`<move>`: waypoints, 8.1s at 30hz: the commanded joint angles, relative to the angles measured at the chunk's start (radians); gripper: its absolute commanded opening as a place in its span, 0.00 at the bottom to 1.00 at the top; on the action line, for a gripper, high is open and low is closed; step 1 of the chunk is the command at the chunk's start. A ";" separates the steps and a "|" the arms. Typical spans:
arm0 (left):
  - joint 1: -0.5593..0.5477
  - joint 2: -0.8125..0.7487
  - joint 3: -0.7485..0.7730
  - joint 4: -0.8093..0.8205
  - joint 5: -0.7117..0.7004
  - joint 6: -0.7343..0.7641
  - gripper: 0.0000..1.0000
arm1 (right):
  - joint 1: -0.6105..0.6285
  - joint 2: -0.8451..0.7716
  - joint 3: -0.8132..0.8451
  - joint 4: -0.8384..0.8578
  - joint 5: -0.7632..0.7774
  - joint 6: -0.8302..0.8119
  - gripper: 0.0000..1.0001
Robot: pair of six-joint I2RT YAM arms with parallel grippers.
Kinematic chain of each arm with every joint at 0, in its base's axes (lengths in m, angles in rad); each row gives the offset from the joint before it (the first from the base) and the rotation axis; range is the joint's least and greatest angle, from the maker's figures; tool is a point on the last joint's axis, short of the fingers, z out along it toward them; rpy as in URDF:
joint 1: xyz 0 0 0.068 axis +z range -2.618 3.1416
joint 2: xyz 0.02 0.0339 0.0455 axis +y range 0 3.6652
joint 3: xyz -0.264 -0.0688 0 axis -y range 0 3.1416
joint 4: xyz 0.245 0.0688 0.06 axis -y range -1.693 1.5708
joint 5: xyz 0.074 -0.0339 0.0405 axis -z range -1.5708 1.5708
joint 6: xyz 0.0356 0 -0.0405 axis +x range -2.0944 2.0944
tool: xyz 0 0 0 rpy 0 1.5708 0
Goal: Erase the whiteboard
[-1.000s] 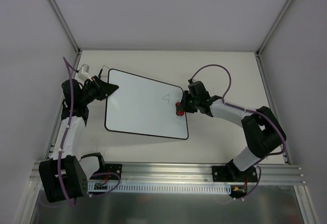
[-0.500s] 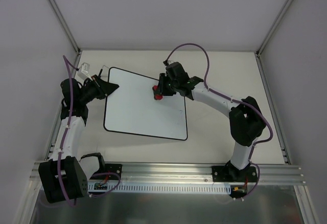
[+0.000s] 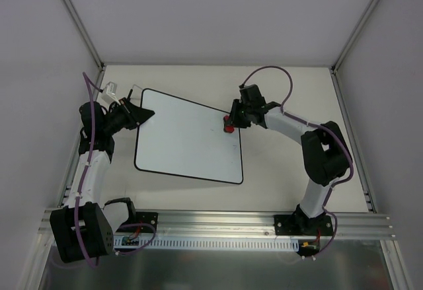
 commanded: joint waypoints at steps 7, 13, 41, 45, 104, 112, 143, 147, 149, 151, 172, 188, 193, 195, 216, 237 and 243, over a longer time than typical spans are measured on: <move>-0.026 -0.049 0.065 0.162 0.115 0.149 0.00 | 0.005 -0.018 -0.032 -0.047 -0.013 -0.065 0.00; -0.027 -0.051 0.068 0.162 0.101 0.144 0.00 | 0.139 -0.011 0.056 -0.047 -0.016 -0.042 0.00; -0.032 -0.057 0.076 0.148 0.029 0.132 0.00 | 0.050 -0.210 -0.378 0.139 0.041 0.058 0.00; -0.032 -0.055 0.074 0.148 0.023 0.129 0.00 | 0.134 -0.215 -0.320 0.137 0.053 0.067 0.00; -0.033 -0.071 0.082 0.137 0.007 0.111 0.00 | 0.061 -0.247 -0.473 0.219 -0.025 -0.004 0.00; -0.032 -0.066 0.082 0.136 0.015 0.115 0.00 | -0.025 -0.288 -0.650 0.271 0.019 0.047 0.00; -0.036 -0.037 0.108 0.137 -0.017 0.106 0.00 | 0.409 -0.490 -0.594 0.196 0.124 0.233 0.00; -0.035 -0.031 0.110 0.137 -0.025 0.103 0.00 | 0.435 -0.537 -0.593 0.177 0.130 0.225 0.00; -0.036 -0.031 0.110 0.137 -0.031 0.103 0.00 | 0.452 -0.543 -0.592 0.145 0.165 0.228 0.00; -0.036 -0.028 0.113 0.137 -0.035 0.101 0.00 | 0.459 -0.544 -0.595 0.139 0.174 0.239 0.00; -0.035 -0.025 0.111 0.136 -0.046 0.083 0.00 | 0.427 -0.558 -0.869 0.223 0.394 0.397 0.00; -0.036 -0.048 0.116 0.132 -0.149 0.019 0.00 | 0.162 -0.797 -0.809 -0.096 0.529 0.285 0.06; -0.036 -0.054 0.131 0.132 -0.181 0.009 0.00 | 0.001 -0.807 -0.782 -0.179 0.494 0.202 0.21; -0.036 -0.060 0.136 0.132 -0.199 0.009 0.00 | -0.080 -0.788 -0.780 -0.179 0.425 0.170 0.27; -0.039 -0.124 0.041 0.137 -0.525 -0.087 0.00 | 0.054 -0.778 -0.657 -0.058 -0.011 0.189 0.98; -0.067 -0.186 -0.085 0.139 -0.601 -0.081 0.00 | 0.317 -0.380 -0.608 0.479 0.164 0.624 0.99; -0.075 -0.187 -0.087 0.139 -0.585 -0.060 0.00 | 0.318 -0.342 -0.584 0.502 0.147 0.645 0.99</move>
